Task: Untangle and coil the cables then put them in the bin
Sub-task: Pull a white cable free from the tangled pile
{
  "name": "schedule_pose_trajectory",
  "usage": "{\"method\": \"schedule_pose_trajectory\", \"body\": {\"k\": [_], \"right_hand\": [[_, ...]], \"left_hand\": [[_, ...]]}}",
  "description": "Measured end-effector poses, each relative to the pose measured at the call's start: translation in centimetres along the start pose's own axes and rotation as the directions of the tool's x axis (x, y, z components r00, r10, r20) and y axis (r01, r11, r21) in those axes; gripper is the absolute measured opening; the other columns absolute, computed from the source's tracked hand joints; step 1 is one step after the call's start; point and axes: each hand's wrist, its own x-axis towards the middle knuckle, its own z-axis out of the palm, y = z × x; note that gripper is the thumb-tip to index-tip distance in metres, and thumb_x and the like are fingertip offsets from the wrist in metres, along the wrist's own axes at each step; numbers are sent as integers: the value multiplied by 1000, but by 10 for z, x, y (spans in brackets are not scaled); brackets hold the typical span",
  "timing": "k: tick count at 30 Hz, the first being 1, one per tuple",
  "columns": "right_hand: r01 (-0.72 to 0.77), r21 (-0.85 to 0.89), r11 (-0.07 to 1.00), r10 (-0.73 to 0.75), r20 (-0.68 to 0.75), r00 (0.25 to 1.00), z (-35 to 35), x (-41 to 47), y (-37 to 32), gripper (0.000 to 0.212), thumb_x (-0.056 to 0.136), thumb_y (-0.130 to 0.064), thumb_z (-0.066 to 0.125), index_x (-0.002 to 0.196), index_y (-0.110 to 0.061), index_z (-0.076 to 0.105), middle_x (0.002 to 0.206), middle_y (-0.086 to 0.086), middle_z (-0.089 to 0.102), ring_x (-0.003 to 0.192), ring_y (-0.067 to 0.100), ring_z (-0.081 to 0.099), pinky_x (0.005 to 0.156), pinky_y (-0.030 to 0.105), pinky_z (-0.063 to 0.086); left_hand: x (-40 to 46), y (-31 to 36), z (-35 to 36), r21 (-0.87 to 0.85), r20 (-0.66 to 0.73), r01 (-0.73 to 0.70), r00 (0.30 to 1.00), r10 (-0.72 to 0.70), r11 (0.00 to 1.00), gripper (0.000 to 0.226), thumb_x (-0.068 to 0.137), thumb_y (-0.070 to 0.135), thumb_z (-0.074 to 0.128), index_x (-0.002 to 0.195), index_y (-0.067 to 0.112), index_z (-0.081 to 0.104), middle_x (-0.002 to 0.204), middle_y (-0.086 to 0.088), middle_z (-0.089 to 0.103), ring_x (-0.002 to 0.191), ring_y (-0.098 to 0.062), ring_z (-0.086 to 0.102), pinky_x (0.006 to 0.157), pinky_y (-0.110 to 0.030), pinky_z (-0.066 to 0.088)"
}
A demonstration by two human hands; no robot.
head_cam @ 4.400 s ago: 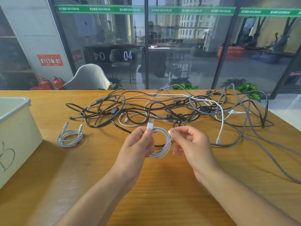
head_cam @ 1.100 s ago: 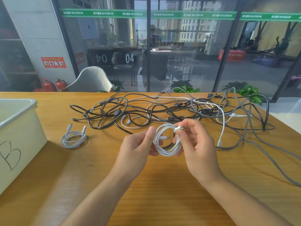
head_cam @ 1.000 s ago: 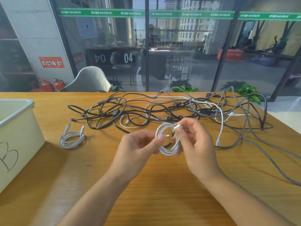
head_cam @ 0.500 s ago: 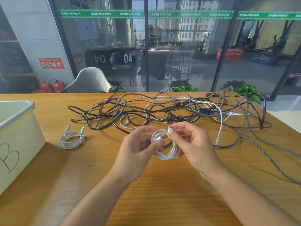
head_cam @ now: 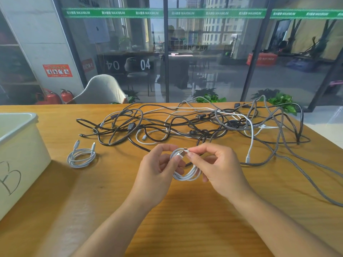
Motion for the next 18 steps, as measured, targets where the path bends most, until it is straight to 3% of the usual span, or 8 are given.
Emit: {"method": "schedule_pose_trajectory", "body": {"k": [4,7,10,15,18], "right_hand": [[-44,40,998,42,42,998,5,-2,0,16,98,-14,71,105,-25,80,72,-8,73,53,7,63,47,24,50],[-112,160,981,101,71,992,9,-1,1,25,96,-10,71,114,-26,76,101,-8,76,73,13,73,52,30,54],[-162,224,961,144,95,985,11,1,5,32,94,-9,74,120,-28,71,113,-3,74,85,22,74,57,35,57],[-197,235,952,175,111,978,11,2,5,17,95,-14,74,111,-19,75,93,10,75,72,17,70,57,34,58],[-219,235,947,196,116,974,9,3,5,15,94,-13,75,109,-15,76,78,8,72,64,19,65,57,34,57]], "left_hand": [[3,-5,-2,105,-57,-5,998,11,994,10,103,21,62,112,24,65,83,2,77,75,-16,74,77,-44,62],[5,-7,-5,96,-76,21,997,-13,995,10,102,21,64,111,24,64,84,4,78,76,-16,75,73,-41,63],[7,-7,-8,68,-84,42,996,-36,997,11,101,20,66,111,22,64,86,3,79,75,-18,75,70,-37,63],[9,-7,-10,-2,-77,38,996,-38,999,12,102,18,64,114,16,65,85,-4,78,75,-24,74,75,-45,62],[8,-4,-11,-72,-43,41,998,-44,997,13,104,17,60,116,15,66,83,-6,77,74,-21,72,75,-38,61]]}}
